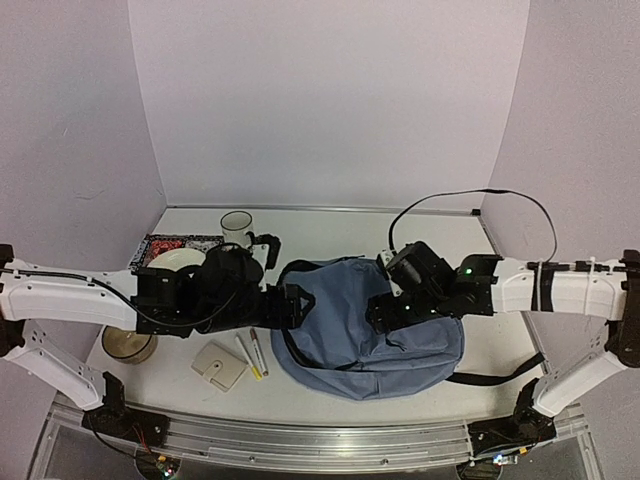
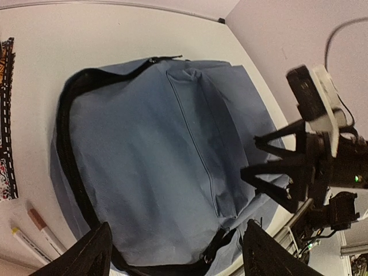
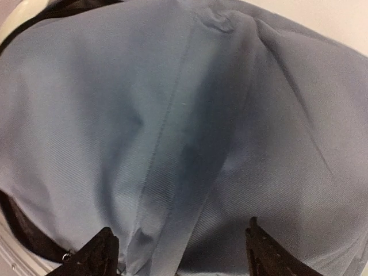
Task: Pack the student bag
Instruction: Move the student bag to the center of the board, then hold the largest pocket of the student bag.
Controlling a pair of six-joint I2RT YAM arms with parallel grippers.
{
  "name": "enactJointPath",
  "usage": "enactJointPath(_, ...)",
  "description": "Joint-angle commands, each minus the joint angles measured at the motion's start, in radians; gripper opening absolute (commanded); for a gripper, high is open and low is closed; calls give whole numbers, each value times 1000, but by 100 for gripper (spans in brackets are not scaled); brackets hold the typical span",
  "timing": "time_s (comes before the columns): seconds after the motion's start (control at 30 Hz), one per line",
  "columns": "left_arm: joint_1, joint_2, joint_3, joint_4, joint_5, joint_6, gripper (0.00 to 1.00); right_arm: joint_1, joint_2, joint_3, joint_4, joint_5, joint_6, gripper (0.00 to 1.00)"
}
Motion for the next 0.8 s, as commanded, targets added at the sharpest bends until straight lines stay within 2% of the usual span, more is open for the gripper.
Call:
enactJointPath(0.0, -50, 44, 74, -61, -30, 10, 78, -30, 86, 39, -26, 98, 9, 62)
enactJointPath(0.13, -77, 108, 117, -70, -32, 31, 75, -43, 174, 116, 3, 96, -46, 42)
enactJointPath(0.27, -102, 176, 172, -74, -28, 71, 74, -73, 243, 193, 26, 98, -91, 12)
enactJointPath(0.33, -107, 207, 199, -76, -24, 92, 73, -87, 275, 230, 32, 101, -114, 3)
enactJointPath(0.4, -109, 234, 218, -76, -22, 114, 72, -105, 296, 266, 37, 108, -142, 0)
enactJointPath(0.67, -108, 366, 321, -94, -22, 278, 69, -166, 340, 343, 81, 85, -282, 0)
enactJointPath(0.77, -108, 411, 383, -147, -58, 316, 69, -169, 322, 345, 81, 48, -300, 11)
